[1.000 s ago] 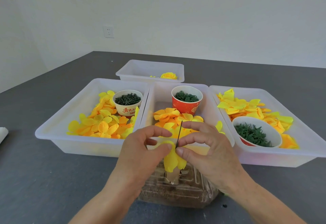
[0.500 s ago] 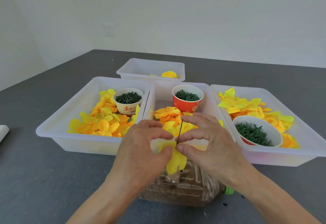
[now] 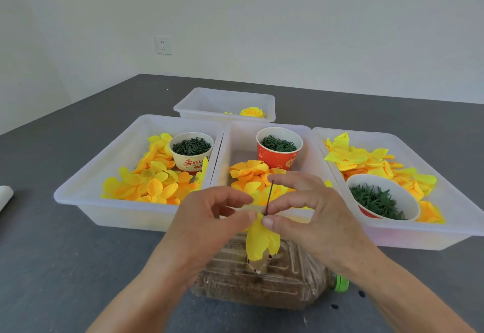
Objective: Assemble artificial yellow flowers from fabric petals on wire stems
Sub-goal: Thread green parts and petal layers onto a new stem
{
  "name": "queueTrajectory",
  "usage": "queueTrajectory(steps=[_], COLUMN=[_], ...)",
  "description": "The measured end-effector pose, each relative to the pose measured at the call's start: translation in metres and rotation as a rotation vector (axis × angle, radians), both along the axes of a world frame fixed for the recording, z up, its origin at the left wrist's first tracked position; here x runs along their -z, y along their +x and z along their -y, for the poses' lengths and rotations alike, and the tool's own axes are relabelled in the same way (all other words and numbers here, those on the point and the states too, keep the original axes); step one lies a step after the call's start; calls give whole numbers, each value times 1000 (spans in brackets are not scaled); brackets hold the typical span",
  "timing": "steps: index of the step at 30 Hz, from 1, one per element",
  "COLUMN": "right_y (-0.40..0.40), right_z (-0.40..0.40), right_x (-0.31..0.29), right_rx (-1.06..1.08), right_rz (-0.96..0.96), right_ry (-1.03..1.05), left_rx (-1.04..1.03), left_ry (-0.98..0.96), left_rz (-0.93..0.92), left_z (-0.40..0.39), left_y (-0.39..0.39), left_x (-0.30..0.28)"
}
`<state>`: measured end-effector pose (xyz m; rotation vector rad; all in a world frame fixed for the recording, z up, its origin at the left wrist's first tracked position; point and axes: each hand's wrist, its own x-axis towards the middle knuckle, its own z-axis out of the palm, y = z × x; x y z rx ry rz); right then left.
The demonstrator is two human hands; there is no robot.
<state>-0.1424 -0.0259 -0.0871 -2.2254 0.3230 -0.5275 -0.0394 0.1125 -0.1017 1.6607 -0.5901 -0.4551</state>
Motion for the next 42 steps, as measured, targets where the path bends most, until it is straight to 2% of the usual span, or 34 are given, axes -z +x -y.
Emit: queueTrajectory(steps=[5, 19, 24, 33, 38, 42], right_y=[2, 5, 0, -4, 2, 9], right_z=[1, 9, 14, 20, 41, 45], right_x=[8, 8, 4, 8, 3, 7], right_rx=[13, -54, -31, 8, 118, 133], right_rz=[-13, -63, -36, 3, 119, 100], right_ry=[2, -10, 59, 49, 197, 255], left_rx=[16, 102, 83, 13, -26, 43], left_ry=[84, 152, 118, 30, 71, 128], left_rz=[131, 143, 142, 228, 138, 104], left_z=[2, 3, 0, 3, 6, 10], left_y=[-7, -1, -2, -3, 7, 6], left_x=[1, 0, 2, 6, 9, 12])
